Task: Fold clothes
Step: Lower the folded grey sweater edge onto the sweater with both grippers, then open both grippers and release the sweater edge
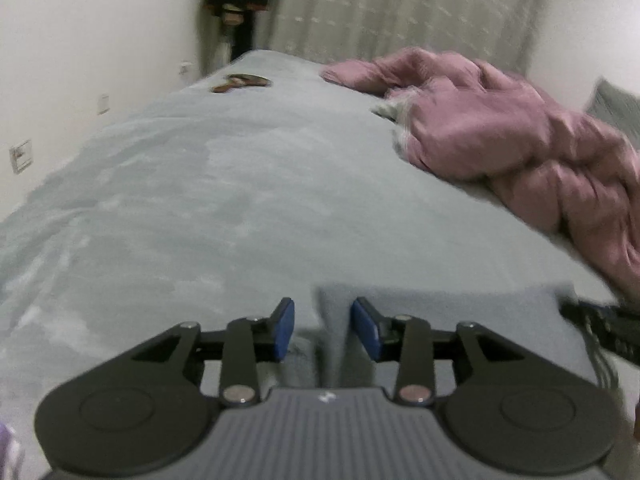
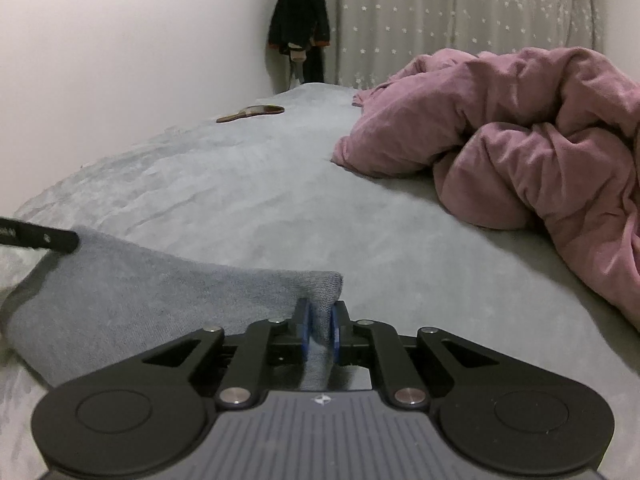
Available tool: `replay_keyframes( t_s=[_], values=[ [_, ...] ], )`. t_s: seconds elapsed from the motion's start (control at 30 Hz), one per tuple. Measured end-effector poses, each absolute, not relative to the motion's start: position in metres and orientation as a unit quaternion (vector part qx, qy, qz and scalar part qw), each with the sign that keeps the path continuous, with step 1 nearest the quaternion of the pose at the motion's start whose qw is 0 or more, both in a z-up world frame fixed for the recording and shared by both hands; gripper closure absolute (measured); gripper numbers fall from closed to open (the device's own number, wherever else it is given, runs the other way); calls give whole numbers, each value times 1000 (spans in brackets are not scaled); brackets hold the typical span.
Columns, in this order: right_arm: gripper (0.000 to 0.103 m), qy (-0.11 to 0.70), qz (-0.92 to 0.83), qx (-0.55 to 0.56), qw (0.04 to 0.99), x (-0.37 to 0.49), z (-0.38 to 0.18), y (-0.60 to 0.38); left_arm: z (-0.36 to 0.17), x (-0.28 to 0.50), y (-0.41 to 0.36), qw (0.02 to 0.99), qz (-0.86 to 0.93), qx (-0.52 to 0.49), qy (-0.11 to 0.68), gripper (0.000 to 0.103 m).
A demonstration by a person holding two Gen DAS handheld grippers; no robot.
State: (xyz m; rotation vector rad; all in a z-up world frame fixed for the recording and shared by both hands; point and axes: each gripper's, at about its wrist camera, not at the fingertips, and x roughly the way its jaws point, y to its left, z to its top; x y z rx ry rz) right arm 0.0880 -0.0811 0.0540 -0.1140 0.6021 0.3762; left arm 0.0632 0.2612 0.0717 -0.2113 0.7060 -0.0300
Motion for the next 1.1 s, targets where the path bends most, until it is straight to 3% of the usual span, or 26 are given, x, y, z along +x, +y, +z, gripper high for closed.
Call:
replay_keyframes(
  t_s=[0.23, 0.3, 0.57, 0.83, 1.1],
  values=[
    [93, 305, 169, -62, 935, 89, 60, -83, 75, 61, 281, 933, 8, -118, 339, 68],
    [86, 300, 154, -68, 939, 89, 64, -86, 78, 58, 276, 936, 2, -110, 334, 68],
    [85, 287, 177, -78, 938, 78, 70, -75, 89, 42, 224, 949, -70, -59, 301, 68],
    [85, 281, 222, -79, 930, 66, 71, -61, 69, 38, 175, 942, -100, -11, 320, 67],
    [84, 278, 240, -87, 926, 63, 59, -50, 58, 43, 175, 933, -70, -24, 353, 62]
  ],
)
